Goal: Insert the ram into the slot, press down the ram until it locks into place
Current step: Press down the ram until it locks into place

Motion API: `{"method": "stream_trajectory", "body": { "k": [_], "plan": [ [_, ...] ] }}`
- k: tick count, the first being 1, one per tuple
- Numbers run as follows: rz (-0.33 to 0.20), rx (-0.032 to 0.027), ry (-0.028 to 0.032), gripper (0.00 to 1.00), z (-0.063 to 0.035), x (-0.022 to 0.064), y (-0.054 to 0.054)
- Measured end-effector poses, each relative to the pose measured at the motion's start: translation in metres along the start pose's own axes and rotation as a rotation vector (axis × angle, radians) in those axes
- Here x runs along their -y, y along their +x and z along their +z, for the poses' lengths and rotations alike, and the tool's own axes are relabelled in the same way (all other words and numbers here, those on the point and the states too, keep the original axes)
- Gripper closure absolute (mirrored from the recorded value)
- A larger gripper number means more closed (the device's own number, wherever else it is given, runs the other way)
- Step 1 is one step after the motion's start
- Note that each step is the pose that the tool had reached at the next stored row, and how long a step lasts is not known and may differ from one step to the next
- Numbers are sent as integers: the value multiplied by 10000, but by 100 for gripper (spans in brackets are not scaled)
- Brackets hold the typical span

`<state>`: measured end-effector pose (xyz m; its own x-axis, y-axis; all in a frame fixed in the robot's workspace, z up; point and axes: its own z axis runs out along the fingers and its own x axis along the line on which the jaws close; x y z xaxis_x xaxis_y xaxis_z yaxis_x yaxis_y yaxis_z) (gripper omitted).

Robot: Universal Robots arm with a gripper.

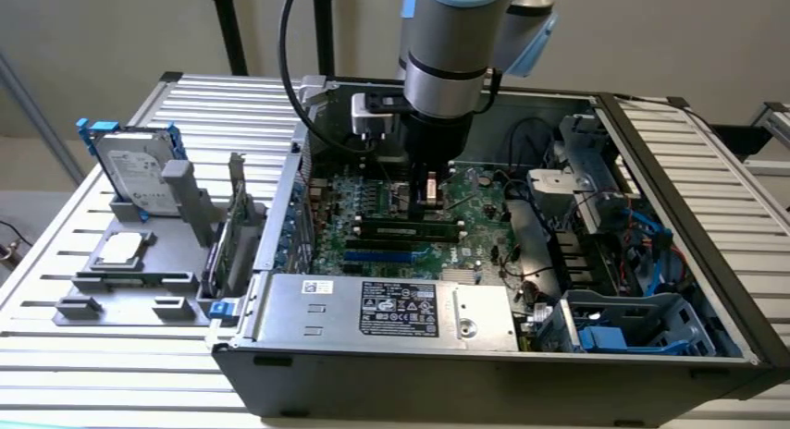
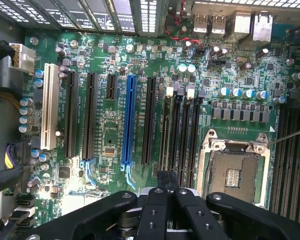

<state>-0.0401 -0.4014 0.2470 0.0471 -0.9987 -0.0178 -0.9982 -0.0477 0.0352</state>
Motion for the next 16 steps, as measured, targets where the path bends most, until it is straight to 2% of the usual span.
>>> {"method": "stream_trajectory", "body": {
  "k": [7,16],
  "plan": [
    [0,-1,-1,89,9,1,-5],
    [0,-1,9,89,75,2,-21]
  ]
}}
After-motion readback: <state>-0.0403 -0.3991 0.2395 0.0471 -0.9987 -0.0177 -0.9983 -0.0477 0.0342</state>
